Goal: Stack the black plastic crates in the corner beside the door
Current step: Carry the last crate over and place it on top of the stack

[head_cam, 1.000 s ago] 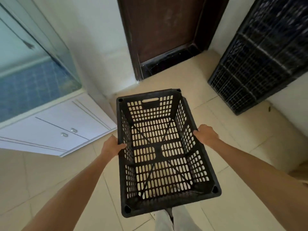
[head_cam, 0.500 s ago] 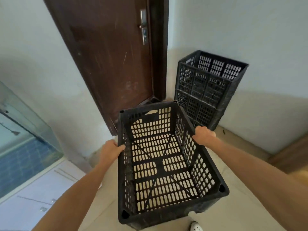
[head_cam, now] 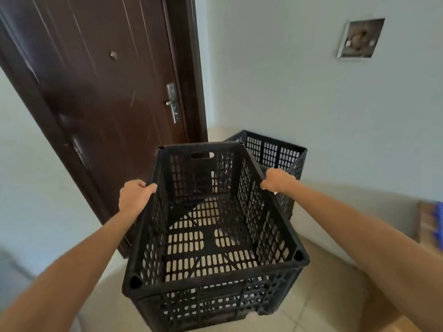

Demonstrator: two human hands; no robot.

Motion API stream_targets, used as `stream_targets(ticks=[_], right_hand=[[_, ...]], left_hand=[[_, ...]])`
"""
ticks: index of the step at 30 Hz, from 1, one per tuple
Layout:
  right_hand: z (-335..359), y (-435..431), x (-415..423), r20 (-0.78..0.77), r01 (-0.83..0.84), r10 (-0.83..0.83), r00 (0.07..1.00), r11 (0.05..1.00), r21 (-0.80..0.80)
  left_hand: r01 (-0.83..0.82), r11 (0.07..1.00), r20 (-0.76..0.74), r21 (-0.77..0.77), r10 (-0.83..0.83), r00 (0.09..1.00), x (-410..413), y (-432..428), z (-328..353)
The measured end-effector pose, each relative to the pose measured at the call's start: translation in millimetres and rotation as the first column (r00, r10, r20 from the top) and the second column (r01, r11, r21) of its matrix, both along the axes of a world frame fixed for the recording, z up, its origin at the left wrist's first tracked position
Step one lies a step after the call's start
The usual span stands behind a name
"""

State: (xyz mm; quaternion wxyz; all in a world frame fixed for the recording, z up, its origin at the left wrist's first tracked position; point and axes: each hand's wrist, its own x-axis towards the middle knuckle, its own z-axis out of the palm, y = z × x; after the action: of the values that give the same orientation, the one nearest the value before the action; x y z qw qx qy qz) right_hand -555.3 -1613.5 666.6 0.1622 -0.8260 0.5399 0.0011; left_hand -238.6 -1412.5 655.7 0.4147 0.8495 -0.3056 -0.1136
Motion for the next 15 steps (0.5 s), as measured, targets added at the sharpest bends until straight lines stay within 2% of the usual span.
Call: stream_targets(ticks=[8, 15], right_hand=[[82.4, -92.0, -35.9, 0.021, -0.052, 0.057, 0.998, 0.983, -0.177], [98.1, -175.0, -45.7, 0.046, 0.02, -0.01, 0.999, 0.976, -0.217]], left_hand=[[0.019, 0.98, 0.02, -0.196, -0.016, 1.0, -25.6, -93.1, 77.1], [0.048, 0.965, 0.049, -0.258, -0.037, 0.998, -27.3, -189.4, 89.4]])
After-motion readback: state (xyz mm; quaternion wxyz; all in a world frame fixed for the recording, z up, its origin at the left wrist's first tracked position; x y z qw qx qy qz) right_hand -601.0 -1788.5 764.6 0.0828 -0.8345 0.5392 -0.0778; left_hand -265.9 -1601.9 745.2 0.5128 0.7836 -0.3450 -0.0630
